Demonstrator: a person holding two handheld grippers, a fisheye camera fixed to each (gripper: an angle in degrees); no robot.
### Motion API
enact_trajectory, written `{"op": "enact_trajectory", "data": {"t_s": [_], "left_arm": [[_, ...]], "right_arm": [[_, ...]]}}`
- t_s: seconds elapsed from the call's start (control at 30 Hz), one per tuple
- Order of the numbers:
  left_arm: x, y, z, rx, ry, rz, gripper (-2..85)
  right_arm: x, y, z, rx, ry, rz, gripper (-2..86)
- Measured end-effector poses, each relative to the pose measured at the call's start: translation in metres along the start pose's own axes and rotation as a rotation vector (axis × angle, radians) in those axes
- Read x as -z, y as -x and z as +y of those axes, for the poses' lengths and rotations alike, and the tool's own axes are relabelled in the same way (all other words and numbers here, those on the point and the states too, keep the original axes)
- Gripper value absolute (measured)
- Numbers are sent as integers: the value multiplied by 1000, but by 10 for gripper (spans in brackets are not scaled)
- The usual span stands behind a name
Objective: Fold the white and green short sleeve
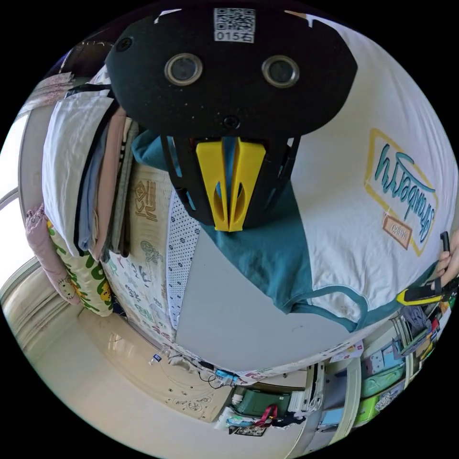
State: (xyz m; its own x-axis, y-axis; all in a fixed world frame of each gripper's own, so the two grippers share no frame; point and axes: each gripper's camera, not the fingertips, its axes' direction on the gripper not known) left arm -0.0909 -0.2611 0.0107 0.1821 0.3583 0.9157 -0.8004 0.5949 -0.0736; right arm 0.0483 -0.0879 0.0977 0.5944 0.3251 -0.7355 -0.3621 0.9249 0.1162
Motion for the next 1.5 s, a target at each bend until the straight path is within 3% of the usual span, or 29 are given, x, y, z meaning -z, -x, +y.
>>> {"op": "enact_trajectory", "data": {"t_s": [0.07,0.17,0.3,0.4,0.53,0.63,0.8,0.97,1.13,1.27,1.4,1.5], "left_arm": [[2,3,6,20,-1,-13,-4],[32,8,33,-14,-78,-34,3],[113,21,126,-151,-173,56,24],[177,44,229,-175,-211,68,44],[217,95,376,53,-174,127,61],[209,116,446,183,-151,250,78],[180,122,467,235,-131,403,77],[168,109,467,195,-121,381,12],[179,113,478,208,-166,317,-1],[169,111,481,210,-154,296,0],[146,97,481,171,-90,225,2],[136,92,481,176,-82,220,3]], "right_arm": [[4,2,2,-3,29,-11,-6],[41,-14,40,-69,-94,-21,-6],[126,-43,164,-4,-308,-279,-4],[169,-49,278,40,-360,-333,0],[182,-49,416,-68,-339,-345,18],[169,-48,467,-126,-262,-421,69],[144,-46,472,-146,-97,-596,93],[115,-35,461,-104,80,-663,19],[106,-34,466,-123,74,-551,1],[97,-38,466,-155,58,-568,11],[83,-41,462,-214,56,-686,76],[79,-30,458,-172,65,-575,51]]}}
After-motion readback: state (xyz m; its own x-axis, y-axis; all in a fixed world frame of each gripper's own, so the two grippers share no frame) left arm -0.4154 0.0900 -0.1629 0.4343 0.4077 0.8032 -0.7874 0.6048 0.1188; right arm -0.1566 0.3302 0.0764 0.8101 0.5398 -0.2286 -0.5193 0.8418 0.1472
